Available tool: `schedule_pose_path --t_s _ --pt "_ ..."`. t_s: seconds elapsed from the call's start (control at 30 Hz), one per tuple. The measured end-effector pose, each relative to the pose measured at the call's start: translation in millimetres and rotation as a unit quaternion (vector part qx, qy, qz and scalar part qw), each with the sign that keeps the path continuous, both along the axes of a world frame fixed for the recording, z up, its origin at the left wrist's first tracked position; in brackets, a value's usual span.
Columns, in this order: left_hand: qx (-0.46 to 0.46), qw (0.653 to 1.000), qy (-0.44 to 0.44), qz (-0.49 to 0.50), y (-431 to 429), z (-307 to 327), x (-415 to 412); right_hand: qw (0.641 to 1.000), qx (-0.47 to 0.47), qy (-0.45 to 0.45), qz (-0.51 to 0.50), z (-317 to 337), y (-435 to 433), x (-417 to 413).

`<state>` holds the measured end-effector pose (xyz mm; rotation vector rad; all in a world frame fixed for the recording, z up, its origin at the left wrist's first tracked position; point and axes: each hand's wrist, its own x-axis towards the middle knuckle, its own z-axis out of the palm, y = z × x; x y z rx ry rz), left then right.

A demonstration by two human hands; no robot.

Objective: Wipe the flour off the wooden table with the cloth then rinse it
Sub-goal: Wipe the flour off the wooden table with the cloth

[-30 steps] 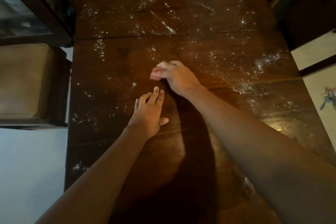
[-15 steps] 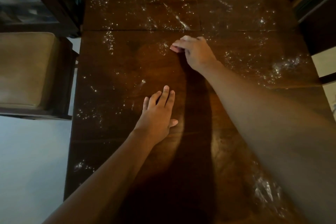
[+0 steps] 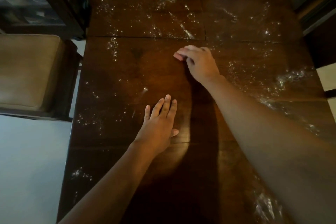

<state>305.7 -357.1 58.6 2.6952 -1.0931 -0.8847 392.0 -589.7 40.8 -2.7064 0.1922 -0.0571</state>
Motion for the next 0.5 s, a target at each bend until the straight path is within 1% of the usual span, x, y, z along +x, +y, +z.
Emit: schedule_pose_path --t_s 0.07,0.13,0.17,0.2,0.27,0.3,0.33,0.37,0.4,0.47,0.5 --pt "0.005 1.000 0.009 0.003 -2.0 -0.6 1.6 0.998 -0.010 -0.007 -0.065 -2.3 13.0 10.4" --pt "0.010 1.000 0.016 0.007 -3.8 -1.8 1.8 0.998 -0.025 0.001 -0.061 -5.6 38.9 12.8" --pt "0.011 1.000 0.020 0.011 -4.4 -3.0 1.7 0.999 -0.028 -0.002 -0.027 -7.2 49.7 10.1" --pt "0.012 0.999 0.026 0.016 -4.9 -4.2 1.3 0.999 -0.027 -0.006 0.035 -8.5 56.4 5.6" --pt "0.008 0.999 0.035 0.023 -5.4 -5.5 1.0 0.985 -0.019 -0.001 0.173 -8.3 55.8 -3.5" --pt "0.005 0.999 0.038 0.023 -5.2 -5.6 1.2 0.978 -0.020 0.008 0.209 -6.3 48.7 -3.4" --pt "0.002 0.999 0.041 0.022 -4.6 -5.5 1.6 0.977 -0.028 0.018 0.212 -5.5 39.9 0.5" --pt "-0.002 0.999 0.043 0.022 -3.9 -5.4 1.8 0.982 -0.042 0.025 0.182 -4.8 31.2 6.3" --pt "-0.007 0.999 0.043 0.021 -3.0 -5.1 1.9 0.990 -0.052 0.027 0.128 -3.6 23.0 13.0" --pt "-0.016 0.999 0.046 0.023 -1.7 -4.4 1.6 0.999 -0.045 0.025 -0.002 -0.2 12.9 25.2" --pt "-0.019 0.998 0.047 0.026 -1.5 -4.5 1.4 0.998 -0.036 0.024 -0.044 -0.2 12.6 29.8"
